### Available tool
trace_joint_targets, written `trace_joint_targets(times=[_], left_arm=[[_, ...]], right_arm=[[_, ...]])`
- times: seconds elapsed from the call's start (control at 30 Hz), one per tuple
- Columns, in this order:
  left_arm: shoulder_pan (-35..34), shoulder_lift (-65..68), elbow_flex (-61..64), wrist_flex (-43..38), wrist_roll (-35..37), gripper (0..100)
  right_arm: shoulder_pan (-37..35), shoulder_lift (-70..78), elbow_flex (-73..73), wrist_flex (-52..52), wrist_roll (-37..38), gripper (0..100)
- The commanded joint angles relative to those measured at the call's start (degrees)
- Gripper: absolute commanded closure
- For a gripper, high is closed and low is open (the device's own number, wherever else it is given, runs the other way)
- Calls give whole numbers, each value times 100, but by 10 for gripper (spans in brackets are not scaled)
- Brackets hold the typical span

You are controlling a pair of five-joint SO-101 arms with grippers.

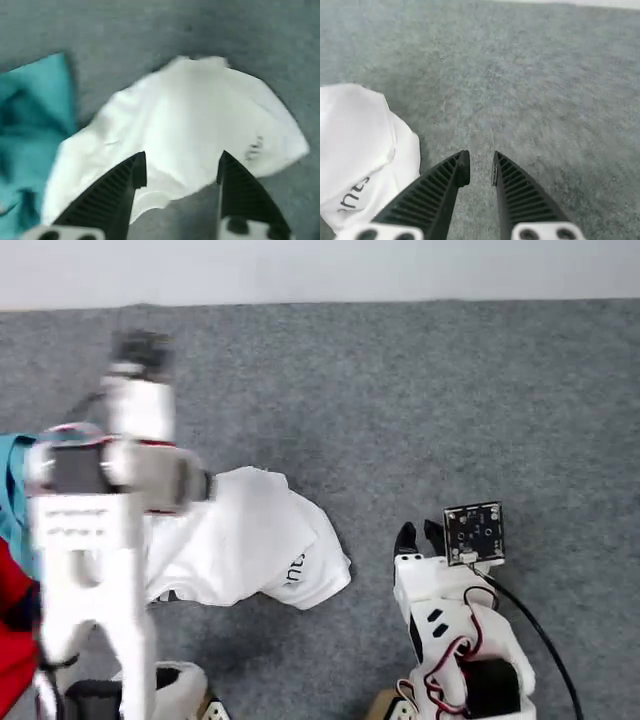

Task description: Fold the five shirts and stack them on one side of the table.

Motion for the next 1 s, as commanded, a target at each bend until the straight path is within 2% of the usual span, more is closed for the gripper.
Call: trace_joint_targets(times=[0.0,0.17,0.33,0.5,0.77,0.97], left_arm=[[932,765,-180,44,-105,772],[1433,1829,-180,-404,-580,771],[1468,2453,-180,-958,-791,768],[1468,3007,-180,-1152,-1240,768],[1732,3218,-180,-1415,-1424,768],[1749,3262,-110,-1820,-1424,768]], right_arm=[[233,-4,18,-4,70,913],[532,-4,44,4,404,913],[963,-4,255,4,774,913],[1235,-4,264,13,809,913],[1262,-4,264,532,809,913],[1262,-4,264,505,809,913]])
